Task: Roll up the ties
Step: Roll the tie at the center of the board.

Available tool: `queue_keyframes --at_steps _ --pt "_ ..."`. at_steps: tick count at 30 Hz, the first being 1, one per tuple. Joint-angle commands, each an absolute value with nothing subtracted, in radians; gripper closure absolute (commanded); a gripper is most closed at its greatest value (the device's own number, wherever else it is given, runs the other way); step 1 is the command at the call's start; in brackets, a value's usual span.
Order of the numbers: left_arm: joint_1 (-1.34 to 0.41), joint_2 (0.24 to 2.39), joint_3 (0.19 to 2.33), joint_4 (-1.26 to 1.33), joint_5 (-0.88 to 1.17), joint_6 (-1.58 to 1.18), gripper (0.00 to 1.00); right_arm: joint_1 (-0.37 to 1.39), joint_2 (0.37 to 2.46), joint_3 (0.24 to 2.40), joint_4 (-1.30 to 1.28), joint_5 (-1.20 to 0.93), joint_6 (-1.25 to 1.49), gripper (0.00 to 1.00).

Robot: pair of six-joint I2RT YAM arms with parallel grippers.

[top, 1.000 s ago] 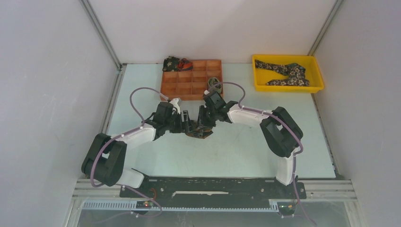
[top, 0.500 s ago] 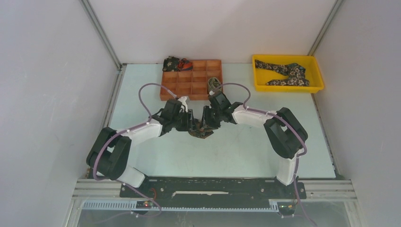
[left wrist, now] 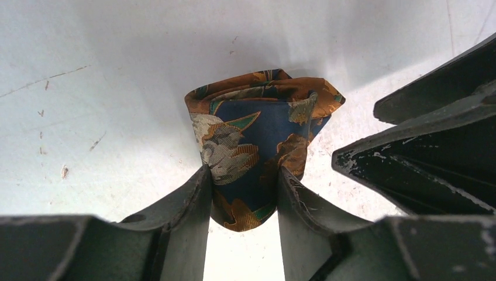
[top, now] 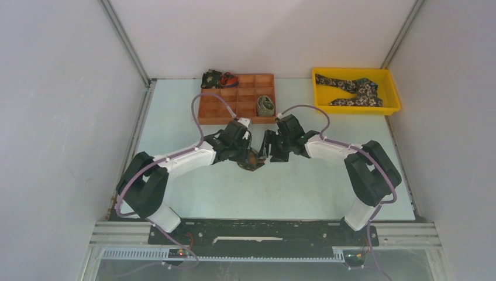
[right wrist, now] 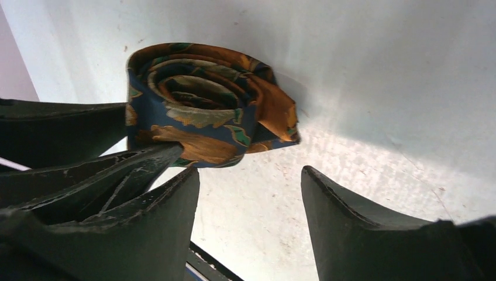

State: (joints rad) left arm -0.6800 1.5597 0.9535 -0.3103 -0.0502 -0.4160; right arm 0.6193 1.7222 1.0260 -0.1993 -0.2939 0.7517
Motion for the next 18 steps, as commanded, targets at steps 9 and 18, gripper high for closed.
queue_keyframes --at_steps 9,18 --pt "-0.766 1.641 1.13 -0.554 -0.311 -0.358 0.57 0.604 1.745 0.963 -0.026 -0.368 0.779 0.3" --pt "-0.767 1.666 1.126 -0.565 -0.318 -0.36 0.58 0.618 1.843 0.963 0.1 -0.413 0.809 0.29"
